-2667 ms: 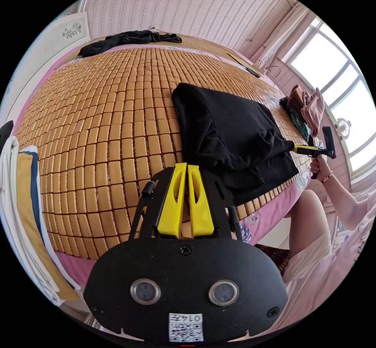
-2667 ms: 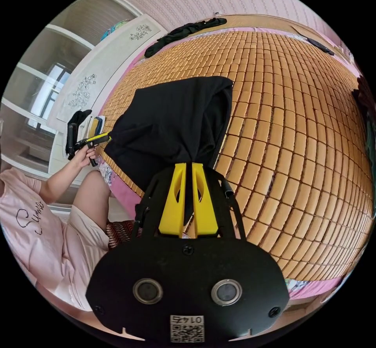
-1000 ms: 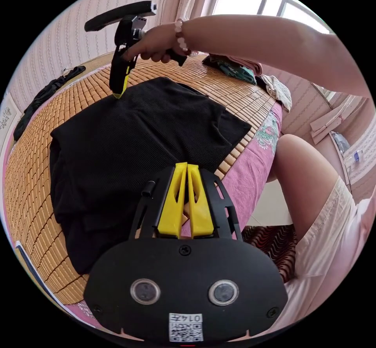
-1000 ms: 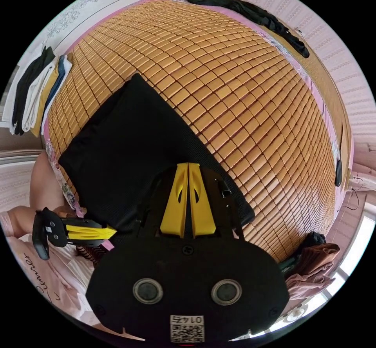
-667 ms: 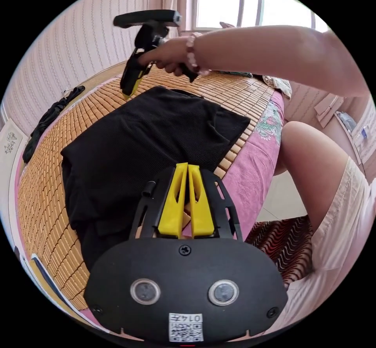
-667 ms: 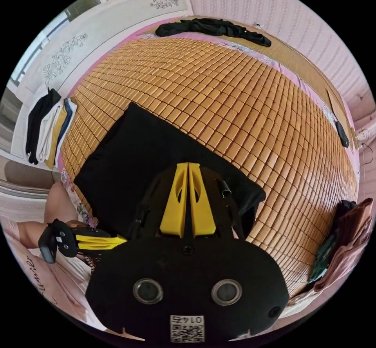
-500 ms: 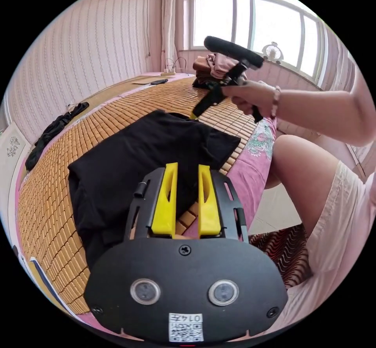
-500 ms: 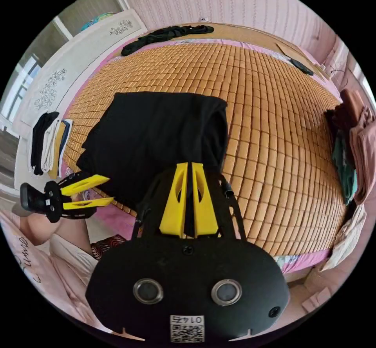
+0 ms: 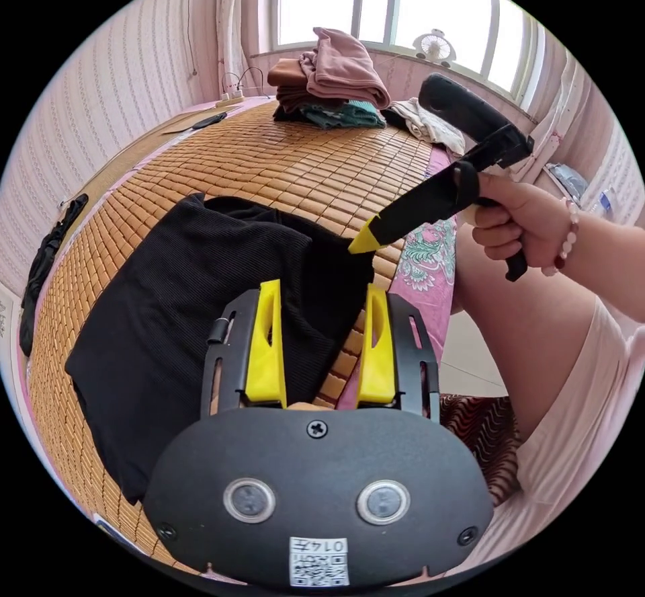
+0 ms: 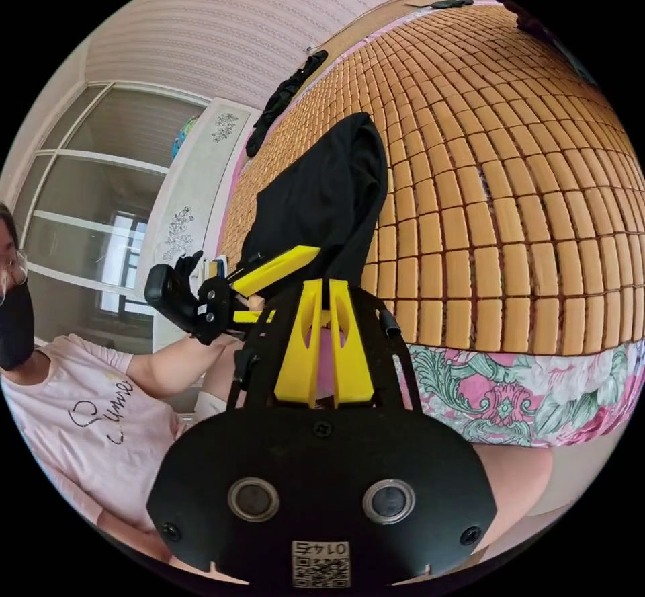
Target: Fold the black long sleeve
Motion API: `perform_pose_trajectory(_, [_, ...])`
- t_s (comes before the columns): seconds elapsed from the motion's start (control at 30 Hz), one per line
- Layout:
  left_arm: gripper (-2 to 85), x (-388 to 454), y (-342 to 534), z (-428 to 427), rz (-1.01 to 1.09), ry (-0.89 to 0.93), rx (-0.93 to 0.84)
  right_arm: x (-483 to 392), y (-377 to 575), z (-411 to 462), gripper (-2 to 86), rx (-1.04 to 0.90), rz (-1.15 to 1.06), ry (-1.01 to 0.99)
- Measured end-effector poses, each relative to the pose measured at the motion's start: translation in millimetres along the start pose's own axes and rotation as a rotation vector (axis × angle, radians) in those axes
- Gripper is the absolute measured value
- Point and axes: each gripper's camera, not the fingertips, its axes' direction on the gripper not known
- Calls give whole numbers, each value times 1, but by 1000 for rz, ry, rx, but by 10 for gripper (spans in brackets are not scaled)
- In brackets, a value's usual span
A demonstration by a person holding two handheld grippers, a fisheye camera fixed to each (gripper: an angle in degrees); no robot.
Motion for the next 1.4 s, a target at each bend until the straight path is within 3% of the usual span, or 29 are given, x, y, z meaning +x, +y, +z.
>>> perform_pose_trajectory(0.03, [143, -1, -1, 0, -15, -19, -7, 1, 0, -6, 12, 26, -27, -62])
perform_pose_trajectory(0.1, [45, -6, -6, -5, -65, -56, -21, 5, 2, -15, 12, 76, -47, -134])
perform_pose_trajectory(0.2, [14, -7, -9, -13, -70, -47, -24, 31, 7, -27, 14, 142, 30, -177])
perform_pose_trajectory(0.37, [-2, -3, 8, -36, -45, -8, 3, 86, 25, -51, 31, 308, 304, -98])
perform_pose_trajectory(0.57, [-4, 15, 43, -71, 25, 133, -5, 97, 27, -37, 98, 295, 306, -123])
perform_pose_trajectory(0.77, [-3, 16, 69, -103, 40, 220, 27, 91, 24, -34, 67, 245, 286, -48])
perform_pose_trajectory(1.03, [-5, -35, 77, -139, -168, 397, 198, 60, 58, -88, 24, 307, 216, -73])
perform_pose_trajectory(1.17, [-7, -65, 89, -150, -376, 483, 298, 25, 63, -110, 20, 325, 183, -17])
perform_pose_trajectory(1.4, [4, -135, 148, -182, -661, 354, 400, -74, -9, -34, 18, 177, -103, -14])
